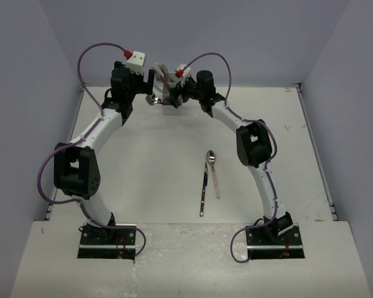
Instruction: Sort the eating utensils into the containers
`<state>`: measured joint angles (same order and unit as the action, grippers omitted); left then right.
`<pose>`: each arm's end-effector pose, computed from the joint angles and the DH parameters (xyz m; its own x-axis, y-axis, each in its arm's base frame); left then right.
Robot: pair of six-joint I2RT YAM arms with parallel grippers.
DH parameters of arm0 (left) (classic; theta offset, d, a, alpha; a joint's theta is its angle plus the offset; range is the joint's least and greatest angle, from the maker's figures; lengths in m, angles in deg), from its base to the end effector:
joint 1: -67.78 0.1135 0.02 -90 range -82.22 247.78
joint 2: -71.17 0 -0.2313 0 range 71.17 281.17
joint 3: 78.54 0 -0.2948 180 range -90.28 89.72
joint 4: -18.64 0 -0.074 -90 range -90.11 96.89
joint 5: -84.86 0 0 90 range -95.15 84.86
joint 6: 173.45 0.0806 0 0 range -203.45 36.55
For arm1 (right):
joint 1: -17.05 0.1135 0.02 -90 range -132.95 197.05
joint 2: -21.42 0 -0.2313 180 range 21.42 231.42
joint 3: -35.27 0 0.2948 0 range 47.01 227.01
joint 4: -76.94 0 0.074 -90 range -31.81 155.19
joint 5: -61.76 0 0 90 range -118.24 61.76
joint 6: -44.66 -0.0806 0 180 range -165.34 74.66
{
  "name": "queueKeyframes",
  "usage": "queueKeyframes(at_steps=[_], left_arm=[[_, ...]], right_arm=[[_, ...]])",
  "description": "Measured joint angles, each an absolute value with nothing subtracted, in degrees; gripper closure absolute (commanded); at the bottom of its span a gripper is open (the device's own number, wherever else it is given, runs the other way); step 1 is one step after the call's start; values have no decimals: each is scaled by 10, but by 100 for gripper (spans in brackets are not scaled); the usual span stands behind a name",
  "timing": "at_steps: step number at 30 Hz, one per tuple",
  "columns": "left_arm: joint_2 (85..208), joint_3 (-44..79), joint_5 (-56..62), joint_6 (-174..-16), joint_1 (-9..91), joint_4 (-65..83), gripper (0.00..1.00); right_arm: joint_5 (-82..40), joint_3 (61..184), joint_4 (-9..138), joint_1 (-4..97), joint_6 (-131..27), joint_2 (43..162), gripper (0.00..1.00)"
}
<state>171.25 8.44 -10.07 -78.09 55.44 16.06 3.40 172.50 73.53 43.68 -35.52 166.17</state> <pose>0.4950 -0.1012 0.2792 -0.1507 0.1282 -0.9802 0.1449 0.9837 0.1064 0.5542 0.3252 0.1814 -0.0234 -0.1742 -0.9844 -0.8586 0.5079 -0.0695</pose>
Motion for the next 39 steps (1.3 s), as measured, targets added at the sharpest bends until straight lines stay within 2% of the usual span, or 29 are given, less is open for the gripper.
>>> queueKeyframes(at_steps=[6,12,17,21,26,34,39], left_arm=[[1712,84,-100,-779,555,161,0],[1708,87,-101,-787,555,158,0],[1677,113,-103,-808,555,151,0],[1648,149,-101,-832,555,149,0],[1641,169,-99,-859,555,143,0],[1630,176,-110,-874,555,118,0],[1613,184,-117,-874,555,113,0]], right_arm=[[1,1592,751,438,-356,1556,1],[-63,1501,713,438,-384,1392,1],[-160,1295,676,439,-450,1155,1],[-197,1163,606,440,-485,1055,1],[-218,1058,476,452,-521,1055,1],[-231,1041,387,503,-605,1107,1],[-254,1036,369,508,-639,1148,13]])
